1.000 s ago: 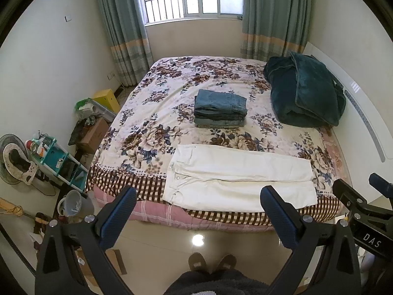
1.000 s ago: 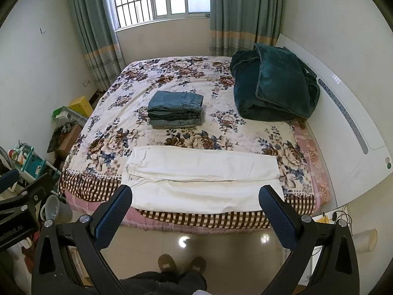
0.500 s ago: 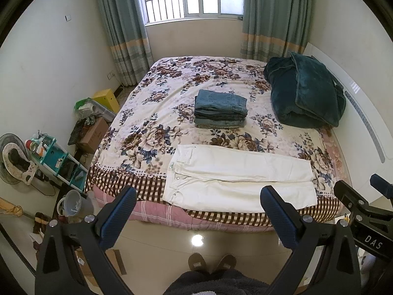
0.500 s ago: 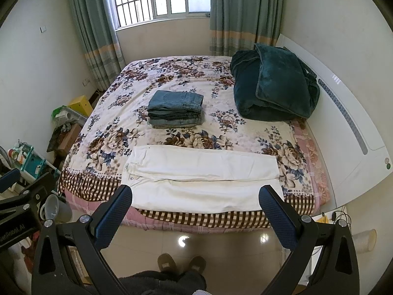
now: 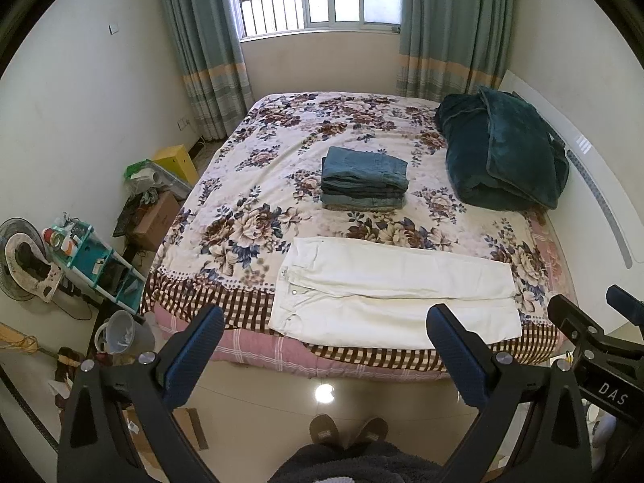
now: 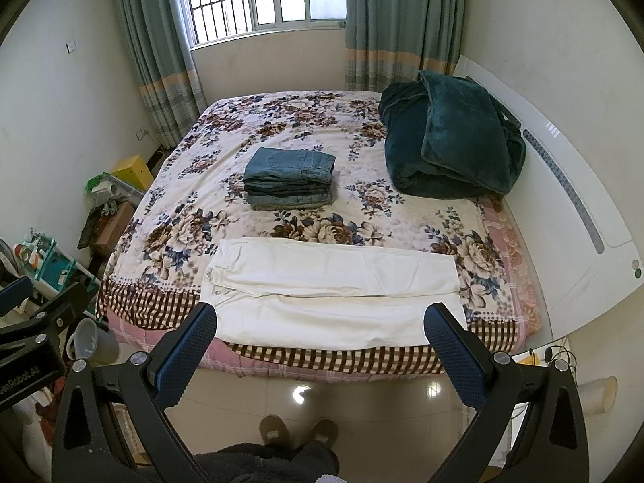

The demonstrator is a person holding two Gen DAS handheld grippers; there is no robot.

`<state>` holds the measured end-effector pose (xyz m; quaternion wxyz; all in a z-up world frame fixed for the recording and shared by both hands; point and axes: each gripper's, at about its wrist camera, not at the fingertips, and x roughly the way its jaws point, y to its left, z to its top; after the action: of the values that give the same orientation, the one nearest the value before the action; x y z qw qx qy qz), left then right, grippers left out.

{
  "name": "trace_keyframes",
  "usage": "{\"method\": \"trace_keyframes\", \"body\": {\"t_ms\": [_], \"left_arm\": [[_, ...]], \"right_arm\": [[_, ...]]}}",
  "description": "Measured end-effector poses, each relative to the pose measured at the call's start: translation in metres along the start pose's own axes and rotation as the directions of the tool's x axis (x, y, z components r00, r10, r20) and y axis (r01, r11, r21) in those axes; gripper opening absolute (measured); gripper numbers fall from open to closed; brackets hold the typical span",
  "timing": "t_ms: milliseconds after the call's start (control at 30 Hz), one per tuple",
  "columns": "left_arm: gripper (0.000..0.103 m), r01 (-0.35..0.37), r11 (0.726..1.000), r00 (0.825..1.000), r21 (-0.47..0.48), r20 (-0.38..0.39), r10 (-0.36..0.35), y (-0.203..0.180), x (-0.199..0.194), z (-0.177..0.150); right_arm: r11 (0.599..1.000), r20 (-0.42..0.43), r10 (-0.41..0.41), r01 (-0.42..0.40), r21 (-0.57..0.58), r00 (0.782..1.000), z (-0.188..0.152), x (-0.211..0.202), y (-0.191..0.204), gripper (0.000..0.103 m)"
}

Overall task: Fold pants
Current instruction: 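Lower both grippers onto the white pants' folded edge and close them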

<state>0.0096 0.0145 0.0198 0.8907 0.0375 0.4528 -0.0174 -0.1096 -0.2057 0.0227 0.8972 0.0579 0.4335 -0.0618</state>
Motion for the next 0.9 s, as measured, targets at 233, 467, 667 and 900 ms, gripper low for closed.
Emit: {"method": "trace_keyframes", "body": {"t_ms": [233, 467, 667, 900], "left_arm": [[0.103, 0.000, 1.000, 1.000, -0.006, -0.003, 0.000, 0.003, 0.001, -0.003], [0.103, -0.085, 0.996, 0.996, -0.017, 0.001, 0.085, -0.003, 0.044, 0.006], [0.103, -0.185, 0.982, 0.981, -0.030, -0.066, 0.182, -0.018, 0.135, 0.031], [0.103, -0.222, 0.975, 0.952, -0.001, -0.216, 0.216, -0.040, 0.268, 0.056]], "right_arm": [[1.000, -0.026, 0.012, -0.011, 0.006, 1.000, -0.003, 0.010, 0.004, 0.103], [0.999, -0.060, -0.006, 0.009, 0.048, 0.998, 0.012, 0.059, -0.018, 0.103], [0.994, -0.120, -0.046, 0.057, 0.095, 0.992, 0.036, 0.152, -0.048, 0.103], [0.982, -0.232, -0.091, 0.125, 0.140, 0.968, 0.069, 0.300, -0.085, 0.103]]}}
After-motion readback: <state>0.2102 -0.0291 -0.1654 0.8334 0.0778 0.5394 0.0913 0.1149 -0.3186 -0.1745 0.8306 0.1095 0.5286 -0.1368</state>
